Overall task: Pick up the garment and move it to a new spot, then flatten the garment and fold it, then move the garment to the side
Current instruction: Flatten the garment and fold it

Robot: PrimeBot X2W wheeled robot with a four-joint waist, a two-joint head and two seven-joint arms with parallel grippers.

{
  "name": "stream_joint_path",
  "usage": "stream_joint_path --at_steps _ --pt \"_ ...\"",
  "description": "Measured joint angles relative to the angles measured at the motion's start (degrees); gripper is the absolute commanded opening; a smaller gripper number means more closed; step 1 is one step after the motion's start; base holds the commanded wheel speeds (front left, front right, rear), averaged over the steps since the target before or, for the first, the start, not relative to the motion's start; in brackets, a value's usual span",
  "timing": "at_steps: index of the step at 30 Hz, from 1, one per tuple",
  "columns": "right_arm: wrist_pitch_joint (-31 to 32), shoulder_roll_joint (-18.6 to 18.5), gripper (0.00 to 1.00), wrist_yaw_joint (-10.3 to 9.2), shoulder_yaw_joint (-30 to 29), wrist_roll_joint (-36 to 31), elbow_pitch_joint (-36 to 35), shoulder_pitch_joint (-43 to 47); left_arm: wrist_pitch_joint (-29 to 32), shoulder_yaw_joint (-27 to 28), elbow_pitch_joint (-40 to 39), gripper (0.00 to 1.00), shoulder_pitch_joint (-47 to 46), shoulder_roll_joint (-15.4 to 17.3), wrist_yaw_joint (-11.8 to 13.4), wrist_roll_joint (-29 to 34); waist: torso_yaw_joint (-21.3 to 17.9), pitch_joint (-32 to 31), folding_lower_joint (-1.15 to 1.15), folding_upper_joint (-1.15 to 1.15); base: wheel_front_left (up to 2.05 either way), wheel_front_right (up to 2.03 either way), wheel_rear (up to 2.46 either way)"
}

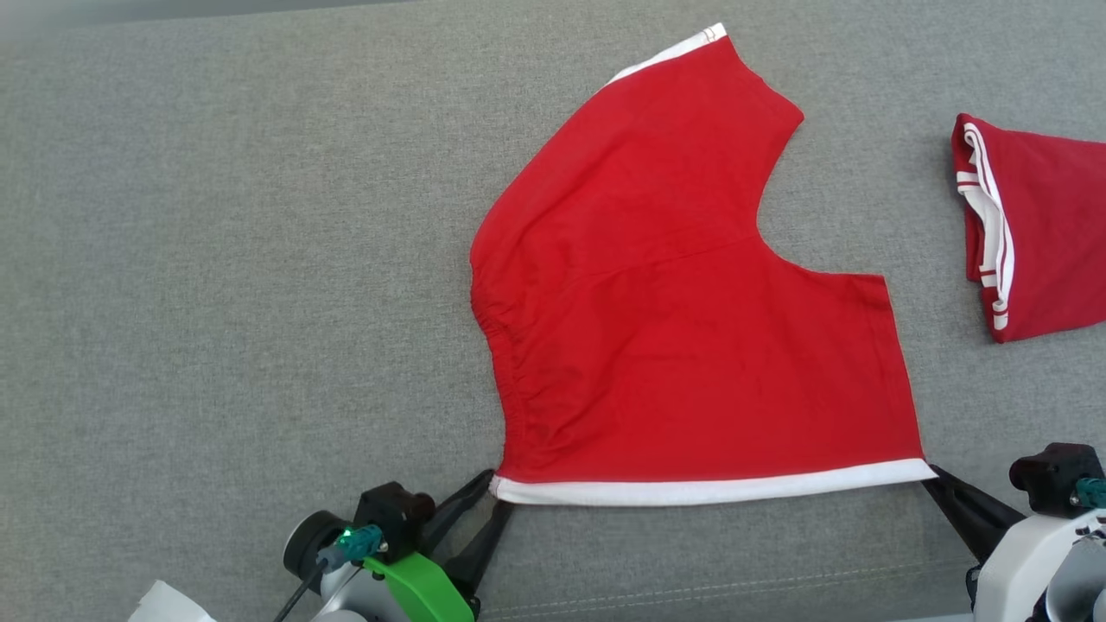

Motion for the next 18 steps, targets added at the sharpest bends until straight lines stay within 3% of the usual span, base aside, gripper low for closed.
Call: stream_joint_path --at_steps 3,5,7,9,10,12,16,18 --pt "0.0 0.6 0.0 -0.04 0.6 -0.9 1.0 -0.3 -0.2 0.1 1.2 0.77 0.0 -0.6 0.0 0.0 0.4 -0.2 0.0 0.0 0.0 0.0 0.0" --pt "0.0 1.1 0.0 -0.04 0.9 -1.9 1.6 -1.1 -0.6 0.1 2.1 0.91 0.0 -1.1 0.0 0.0 0.5 -0.4 0.0 0.0 0.0 0.0 0.0" --pt "0.0 1.6 0.0 -0.04 1.0 -2.3 2.3 -1.5 -1.0 0.1 2.7 0.98 0.0 -1.7 0.0 0.0 0.6 -0.5 0.0 0.0 0.0 0.0 0.0" --pt "0.0 1.8 0.0 -0.05 1.3 -2.8 3.1 -1.5 -1.1 0.3 3.4 1.0 0.0 -1.9 -0.3 0.0 0.7 -0.8 0.0 0.0 0.0 0.0 0.0" --pt "-0.2 1.9 0.18 -0.05 1.3 -3.0 3.4 -1.5 -1.2 0.4 3.8 1.0 0.0 -2.1 -0.4 0.0 0.7 -0.8 0.0 0.0 0.0 0.0 0.0" --pt "-0.3 2.1 0.31 -0.05 1.3 -3.2 3.9 -1.6 -1.5 0.5 4.4 1.0 0.0 -2.2 -0.4 0.0 0.7 -0.9 0.0 0.0 0.0 0.0 0.0" --pt "-0.6 2.6 0.25 -0.05 1.3 -3.2 4.7 -1.8 -1.6 0.7 5.0 1.0 0.0 -2.6 -0.8 0.0 0.6 -1.1 0.0 0.0 0.0 0.0 0.0" --pt "-0.6 3.1 0.29 -0.05 1.3 -3.3 5.1 -2.2 -1.8 1.0 5.7 1.0 0.0 -2.9 -0.9 0.0 0.6 -1.1 0.0 0.0 0.0 0.0 0.0"
